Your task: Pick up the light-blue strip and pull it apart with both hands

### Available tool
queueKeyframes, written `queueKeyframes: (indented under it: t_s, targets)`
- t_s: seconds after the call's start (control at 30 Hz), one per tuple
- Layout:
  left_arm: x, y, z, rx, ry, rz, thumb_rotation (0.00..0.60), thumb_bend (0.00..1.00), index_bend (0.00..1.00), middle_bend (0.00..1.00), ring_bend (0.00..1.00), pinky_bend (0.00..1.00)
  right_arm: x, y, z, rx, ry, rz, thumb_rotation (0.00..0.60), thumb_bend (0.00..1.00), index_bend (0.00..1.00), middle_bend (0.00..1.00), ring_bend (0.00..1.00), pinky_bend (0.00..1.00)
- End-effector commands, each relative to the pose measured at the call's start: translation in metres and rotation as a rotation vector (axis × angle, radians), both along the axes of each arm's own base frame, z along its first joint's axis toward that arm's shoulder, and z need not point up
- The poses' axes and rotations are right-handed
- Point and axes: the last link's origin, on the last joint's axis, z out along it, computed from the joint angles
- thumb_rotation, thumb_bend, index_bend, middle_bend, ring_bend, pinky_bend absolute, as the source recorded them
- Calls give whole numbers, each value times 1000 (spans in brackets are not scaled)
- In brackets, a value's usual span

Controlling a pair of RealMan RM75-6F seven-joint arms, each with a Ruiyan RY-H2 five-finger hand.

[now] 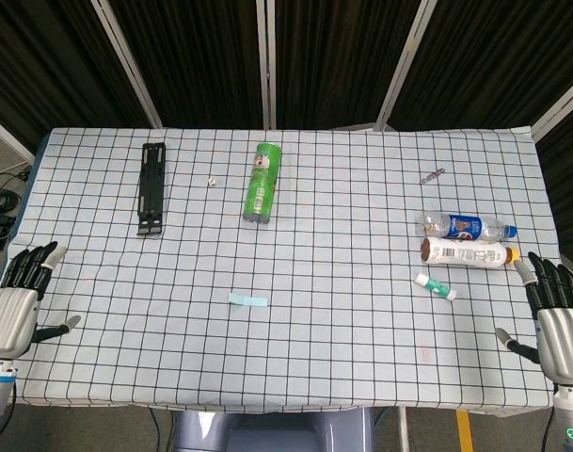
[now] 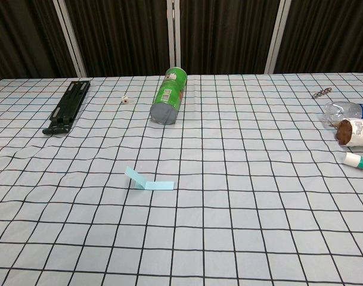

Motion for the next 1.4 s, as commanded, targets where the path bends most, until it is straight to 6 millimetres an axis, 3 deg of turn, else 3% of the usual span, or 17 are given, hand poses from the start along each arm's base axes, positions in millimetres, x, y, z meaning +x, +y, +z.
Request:
queueKeyframes:
  t_s: [0.03, 0.2, 0.33, 0.53, 0.6, 0.73, 0.83, 1.0, 1.4]
  targets:
    - [0, 0, 0, -1, -1, 1, 600, 0, 0, 0, 0, 0, 0, 0, 0, 1, 0, 0, 600, 0, 0, 0, 0, 0]
    - [4, 3, -2, -25, -20, -20, 600, 0, 0, 0, 0, 0, -2, -2, 0, 0, 2, -10, 600, 0, 0, 0, 0, 0]
    - [19, 23, -23, -93, -23, -138, 600, 0, 21, 0, 0, 0, -5, -4, 1, -4, 5, -27, 600, 0, 0, 0, 0, 0]
    - [43, 57, -61, -214, 17, -330, 600, 25, 217, 0, 0, 0, -8, -8, 1, -11, 13, -54, 600, 0, 0, 0, 0, 0]
    - [59, 77, -86, -269, 94, -434, 600, 105, 293, 0, 0, 0, -11, -11, 1, -12, 23, -72, 600, 0, 0, 0, 0, 0]
    - [69, 96, -111, -317, 170, -494, 600, 280, 396, 0, 0, 0, -16, -14, -1, -8, 27, -104, 600, 0, 0, 0, 0, 0]
    - [78, 109, -130, -341, 236, -549, 600, 306, 402, 0, 0, 0, -21, -18, -1, -6, 32, -137, 600, 0, 0, 0, 0, 0]
    - [83, 120, -154, -373, 281, -619, 600, 367, 391, 0, 0, 0, -27, -21, 2, -16, 26, -171, 600, 0, 0, 0, 0, 0]
    - [93, 123, -189, -427, 311, -717, 600, 365, 417, 0, 0, 0, -31, -22, 10, -24, 0, -195, 600, 0, 3, 0, 0, 0]
